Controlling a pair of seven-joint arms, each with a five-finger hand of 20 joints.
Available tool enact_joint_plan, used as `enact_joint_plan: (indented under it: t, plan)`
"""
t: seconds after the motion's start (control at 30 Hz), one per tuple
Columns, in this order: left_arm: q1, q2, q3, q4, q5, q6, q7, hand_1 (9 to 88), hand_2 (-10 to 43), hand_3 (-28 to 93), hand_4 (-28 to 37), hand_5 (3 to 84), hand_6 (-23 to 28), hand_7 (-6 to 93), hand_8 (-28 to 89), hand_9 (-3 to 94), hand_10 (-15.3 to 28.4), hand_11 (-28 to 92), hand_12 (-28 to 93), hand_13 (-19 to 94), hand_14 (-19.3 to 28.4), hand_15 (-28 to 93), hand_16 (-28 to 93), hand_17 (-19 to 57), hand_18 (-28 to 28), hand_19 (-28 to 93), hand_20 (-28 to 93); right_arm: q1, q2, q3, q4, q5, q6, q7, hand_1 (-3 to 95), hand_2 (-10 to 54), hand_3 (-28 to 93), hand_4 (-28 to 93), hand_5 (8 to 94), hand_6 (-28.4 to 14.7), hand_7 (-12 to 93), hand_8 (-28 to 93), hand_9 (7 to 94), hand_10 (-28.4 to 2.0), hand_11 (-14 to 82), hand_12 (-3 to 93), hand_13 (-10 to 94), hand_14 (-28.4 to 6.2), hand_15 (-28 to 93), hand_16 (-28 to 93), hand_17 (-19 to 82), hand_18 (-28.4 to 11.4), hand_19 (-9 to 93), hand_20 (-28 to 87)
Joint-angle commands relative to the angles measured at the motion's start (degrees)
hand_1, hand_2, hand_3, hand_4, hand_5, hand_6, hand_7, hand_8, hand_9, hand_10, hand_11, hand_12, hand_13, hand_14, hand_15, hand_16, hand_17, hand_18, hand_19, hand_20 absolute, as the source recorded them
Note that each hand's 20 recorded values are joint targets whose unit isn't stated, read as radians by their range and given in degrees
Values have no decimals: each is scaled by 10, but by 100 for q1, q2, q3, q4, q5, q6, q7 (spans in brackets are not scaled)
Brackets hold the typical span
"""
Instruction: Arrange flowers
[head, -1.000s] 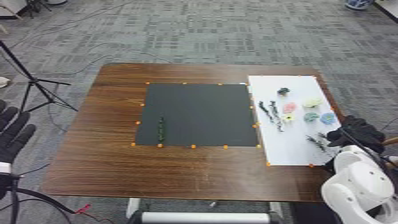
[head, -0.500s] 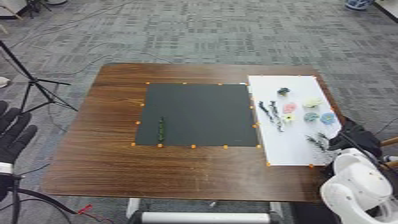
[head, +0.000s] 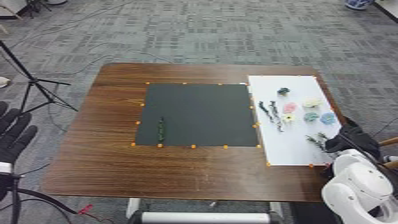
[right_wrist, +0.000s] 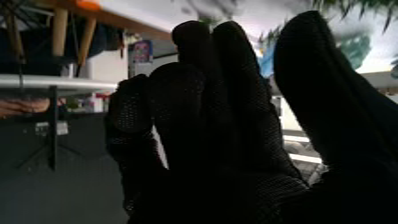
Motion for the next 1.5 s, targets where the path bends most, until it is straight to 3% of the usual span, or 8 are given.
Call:
enact_joint_plan:
  t: [0.03, 0.23, 0.57, 0.73, 0.93, 1.13, 1.5]
  plan:
    - [46, 2, -3, -40, -43, 42, 57, 212, 198, 633, -283, 371, 78, 86, -61, 325, 138, 136, 143, 230, 135, 219, -6, -33, 105, 159, 124, -23, -47, -132, 174, -240, 592, 36, 604, -95, 623, -280, 711, -39, 275, 135, 777, -129, 141, 357, 698, -118, 725, 327, 338, -284, 855, 412]
    - [81, 4, 36, -51, -62, 23, 91, 212, 198, 634, -283, 371, 78, 86, -61, 326, 138, 137, 143, 230, 135, 219, -5, -33, 105, 159, 123, -23, 29, -156, 76, -373, 971, 43, 653, -95, 636, -279, 776, -10, 306, 163, 888, -90, 145, 454, 782, -78, 705, 356, 385, -277, 872, 415]
    - [137, -26, 21, -70, -62, 55, 103, 211, 199, 635, -283, 371, 78, 87, -61, 326, 137, 137, 142, 231, 136, 220, -4, -33, 105, 158, 124, 103, 160, -197, -455, 153, 1529, -168, 642, -95, 663, -273, 796, -11, 300, 175, 921, -85, 167, 495, 826, -60, 683, 369, 414, -280, 886, 410]
    - [204, -10, 44, -89, -93, 63, 152, 212, 199, 633, -283, 371, 78, 87, -61, 326, 137, 137, 143, 230, 136, 220, -5, -32, 105, 158, 124, 638, 178, -673, -654, 535, 1569, -565, 633, -95, 670, -260, 797, -13, 300, 183, 927, -83, 173, 514, 834, -58, 686, 379, 425, -279, 896, 406]
    - [146, 9, 65, -78, -58, 92, 81, 211, 199, 634, -283, 371, 78, 87, -61, 326, 137, 137, 142, 230, 135, 220, -4, -33, 105, 157, 124, 1527, -41, -1483, -601, 544, 1722, -928, 627, -95, 678, -246, 795, -13, 308, 189, 925, -83, 175, 528, 835, -58, 689, 386, 427, -280, 902, 402]
    - [116, 59, 69, -68, -73, 127, 78, 211, 199, 634, -283, 371, 79, 87, -61, 325, 137, 136, 143, 231, 135, 220, -5, -32, 105, 157, 124, 2675, -524, -2508, -182, 647, 1479, -1149, 624, -95, 681, -237, 793, -14, 316, 191, 924, -82, 181, 536, 836, -58, 689, 389, 428, -280, 905, 398]
    - [-240, 234, 250, 55, -17, 152, -114, 211, 199, 634, -283, 371, 78, 86, -61, 326, 137, 137, 143, 230, 136, 220, -5, -33, 105, 158, 124, 3701, -1512, -3842, 1014, 743, 893, -1225, 614, -95, 688, -222, 790, -13, 325, 192, 922, -82, 199, 542, 840, -57, 690, 390, 433, -281, 910, 393]
